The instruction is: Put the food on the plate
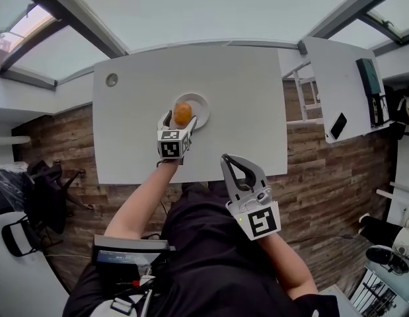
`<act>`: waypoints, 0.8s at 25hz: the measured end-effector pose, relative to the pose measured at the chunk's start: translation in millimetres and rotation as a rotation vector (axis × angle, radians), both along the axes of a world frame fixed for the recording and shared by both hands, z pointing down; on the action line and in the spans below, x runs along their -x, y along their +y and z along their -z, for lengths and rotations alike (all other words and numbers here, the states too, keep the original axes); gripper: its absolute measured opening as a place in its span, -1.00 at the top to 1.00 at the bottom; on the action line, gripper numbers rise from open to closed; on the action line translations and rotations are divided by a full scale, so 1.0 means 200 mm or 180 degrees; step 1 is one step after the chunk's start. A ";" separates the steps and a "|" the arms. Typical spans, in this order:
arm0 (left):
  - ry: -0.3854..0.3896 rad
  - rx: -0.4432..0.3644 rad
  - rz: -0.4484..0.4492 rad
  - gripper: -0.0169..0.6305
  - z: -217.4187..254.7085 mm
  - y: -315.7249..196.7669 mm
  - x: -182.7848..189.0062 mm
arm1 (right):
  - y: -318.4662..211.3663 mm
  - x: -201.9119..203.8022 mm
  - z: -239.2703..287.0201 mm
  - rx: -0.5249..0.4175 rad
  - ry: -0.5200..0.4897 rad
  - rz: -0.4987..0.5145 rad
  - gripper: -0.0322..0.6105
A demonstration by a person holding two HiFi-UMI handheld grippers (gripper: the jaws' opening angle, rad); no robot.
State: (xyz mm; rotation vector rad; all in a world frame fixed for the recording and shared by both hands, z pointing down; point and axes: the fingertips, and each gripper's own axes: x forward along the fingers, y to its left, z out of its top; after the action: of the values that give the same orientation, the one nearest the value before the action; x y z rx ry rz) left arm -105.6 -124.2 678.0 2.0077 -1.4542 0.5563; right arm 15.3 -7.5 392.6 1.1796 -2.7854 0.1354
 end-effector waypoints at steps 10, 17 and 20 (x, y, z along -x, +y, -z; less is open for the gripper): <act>0.0123 -0.0354 -0.0156 -0.22 0.33 0.14 -0.04 | 0.04 0.03 0.02 -0.0044 -0.0034 0.0008 0.88; 0.0296 -0.0779 -0.0095 -0.22 0.65 0.18 -0.07 | 0.02 0.08 0.08 -0.0121 -0.0111 0.0056 0.88; 0.0431 -0.0950 -0.0074 -0.21 0.76 0.21 -0.09 | 0.03 0.09 0.08 -0.0095 -0.0161 0.0053 0.88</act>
State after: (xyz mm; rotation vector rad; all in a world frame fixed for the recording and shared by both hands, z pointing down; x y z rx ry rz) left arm -88.3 -81.4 525.3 2.2443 -1.5030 0.2152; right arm -1.8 -2.4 377.3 1.1753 -2.8500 0.1242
